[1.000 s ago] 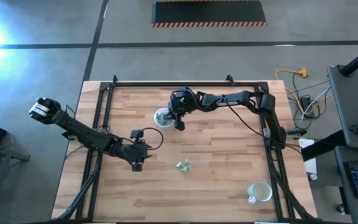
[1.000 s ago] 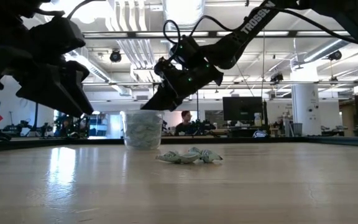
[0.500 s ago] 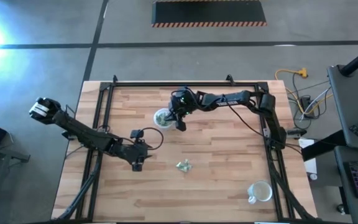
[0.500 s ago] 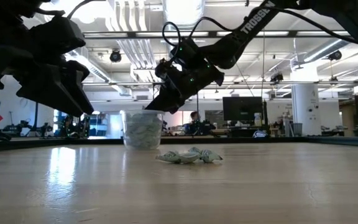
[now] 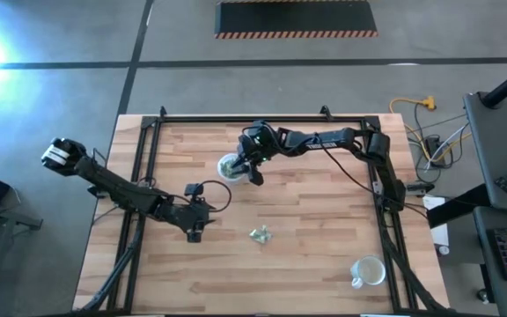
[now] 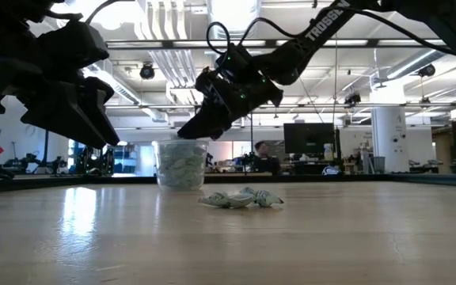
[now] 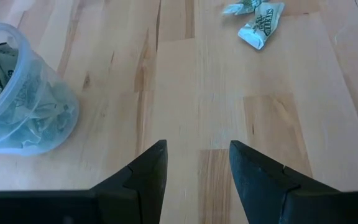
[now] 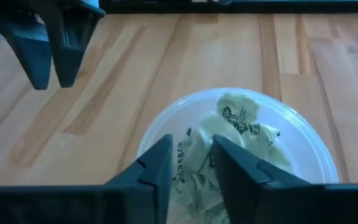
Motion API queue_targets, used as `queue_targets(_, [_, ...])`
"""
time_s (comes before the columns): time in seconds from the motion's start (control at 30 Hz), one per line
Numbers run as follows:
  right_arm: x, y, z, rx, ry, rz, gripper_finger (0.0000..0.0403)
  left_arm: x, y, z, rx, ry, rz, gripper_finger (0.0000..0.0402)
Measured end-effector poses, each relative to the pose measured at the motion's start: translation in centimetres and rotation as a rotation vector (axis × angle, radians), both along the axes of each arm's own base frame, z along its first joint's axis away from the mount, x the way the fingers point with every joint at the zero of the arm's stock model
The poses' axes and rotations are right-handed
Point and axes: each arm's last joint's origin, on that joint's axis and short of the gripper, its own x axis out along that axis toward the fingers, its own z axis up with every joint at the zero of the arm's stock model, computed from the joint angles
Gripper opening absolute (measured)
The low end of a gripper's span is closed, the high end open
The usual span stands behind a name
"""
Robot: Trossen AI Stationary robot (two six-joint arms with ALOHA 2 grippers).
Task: Pick and place Stevia / Truvia into bins
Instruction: Put the stevia packet into the transparent container
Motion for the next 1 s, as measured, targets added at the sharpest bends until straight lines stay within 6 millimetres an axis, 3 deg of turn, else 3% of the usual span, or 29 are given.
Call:
queue_targets(0.2, [0.1,0.1,0.4,-0.019,-0.017,0.017,0.0145,0.0,0.0,0.0,0.001,0.001,0.0,0.0157])
queue_targets(0.53, [-0.5,2.0,2.7,-0.011,-0.063,0.192,0.0157,-0.1,0.0,-0.1,0.002,0.004,0.0,0.0157])
queue_targets(0.77, [-3.0,6.8,3.6,-0.026,0.127,0.409,0.0157,-0.1,0.0,-0.1,0.002,0.005,0.0,0.0157])
queue_targets(1.0, [-4.2,12.8,1.6,-0.015,0.205,0.561,0.0149,0.0,0.0,-0.1,-0.002,-0.005,0.0,0.0157])
